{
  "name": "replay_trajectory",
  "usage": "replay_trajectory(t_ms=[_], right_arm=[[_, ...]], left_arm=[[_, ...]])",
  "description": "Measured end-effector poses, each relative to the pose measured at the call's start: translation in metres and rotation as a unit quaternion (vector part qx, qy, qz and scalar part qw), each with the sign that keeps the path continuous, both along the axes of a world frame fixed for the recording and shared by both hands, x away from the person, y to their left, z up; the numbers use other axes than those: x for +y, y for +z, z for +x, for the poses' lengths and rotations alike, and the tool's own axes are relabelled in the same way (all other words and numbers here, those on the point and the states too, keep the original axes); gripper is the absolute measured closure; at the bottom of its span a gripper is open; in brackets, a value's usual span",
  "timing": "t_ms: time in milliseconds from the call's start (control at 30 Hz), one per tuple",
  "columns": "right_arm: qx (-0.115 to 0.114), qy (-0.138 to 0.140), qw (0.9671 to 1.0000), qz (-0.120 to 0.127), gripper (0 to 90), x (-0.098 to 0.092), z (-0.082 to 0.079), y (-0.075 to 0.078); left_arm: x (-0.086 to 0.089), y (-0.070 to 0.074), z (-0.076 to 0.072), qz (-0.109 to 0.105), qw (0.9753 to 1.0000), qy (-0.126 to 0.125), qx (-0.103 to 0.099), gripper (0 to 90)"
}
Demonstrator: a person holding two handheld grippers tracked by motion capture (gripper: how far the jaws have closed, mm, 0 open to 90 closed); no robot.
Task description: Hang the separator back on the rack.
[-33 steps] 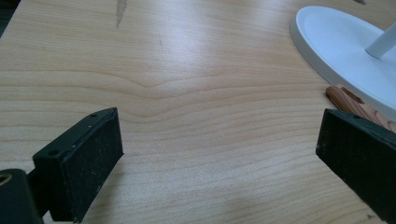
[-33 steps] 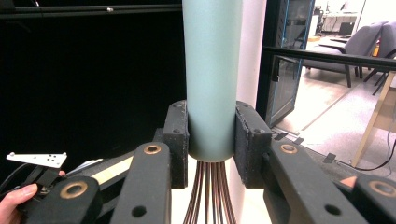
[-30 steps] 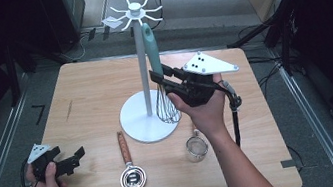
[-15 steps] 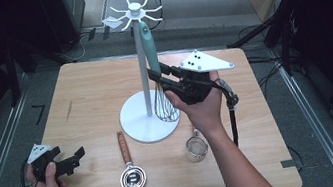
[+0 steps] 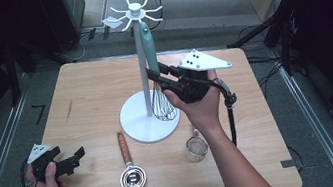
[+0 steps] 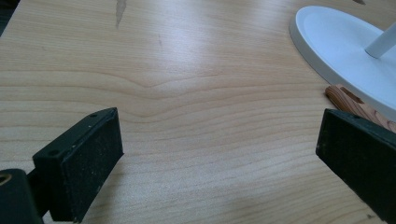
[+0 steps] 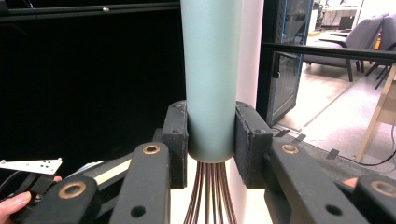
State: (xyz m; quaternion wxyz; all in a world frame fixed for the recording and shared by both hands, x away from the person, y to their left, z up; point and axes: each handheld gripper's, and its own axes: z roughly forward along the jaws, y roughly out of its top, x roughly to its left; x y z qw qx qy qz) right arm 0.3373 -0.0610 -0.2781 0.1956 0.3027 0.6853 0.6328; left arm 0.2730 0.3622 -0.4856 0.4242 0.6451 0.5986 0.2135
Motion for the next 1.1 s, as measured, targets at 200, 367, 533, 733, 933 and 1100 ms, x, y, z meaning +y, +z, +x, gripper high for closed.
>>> replay_trajectory(t_ms=[200,367,533,733,933,1100], right_arm=[[-0.012,-0.003,0.9999,0.011,71.8,-0.003,-0.001,0.003],[-0.028,-0.007,0.9993,0.024,84.1,-0.008,-0.002,0.013],[-0.045,-0.036,0.9979,0.029,90.0,-0.014,0.002,0.03],[-0.048,-0.041,0.997,0.046,90.0,-0.016,0.01,0.042],[-0.064,-0.035,0.9959,0.054,90.0,-0.012,0.017,0.059],[-0.072,-0.023,0.9957,0.055,90.0,-0.007,0.017,0.065]], left_arm=[[0.0,0.0,0.0,0.0,1.0,0.0,0.0,0.6],[0.0,0.0,0.0,0.001,1.0,-0.001,0.0,0.6],[0.0,0.0,0.0,-0.001,1.0,-0.001,0.0,0.6],[0.0,0.0,0.0,-0.001,1.0,-0.001,0.001,0.6],[0.001,0.0,0.0,0.0,1.0,-0.004,0.002,0.6],[0.001,0.0,0.0,0.0,1.0,-0.006,0.003,0.6]])
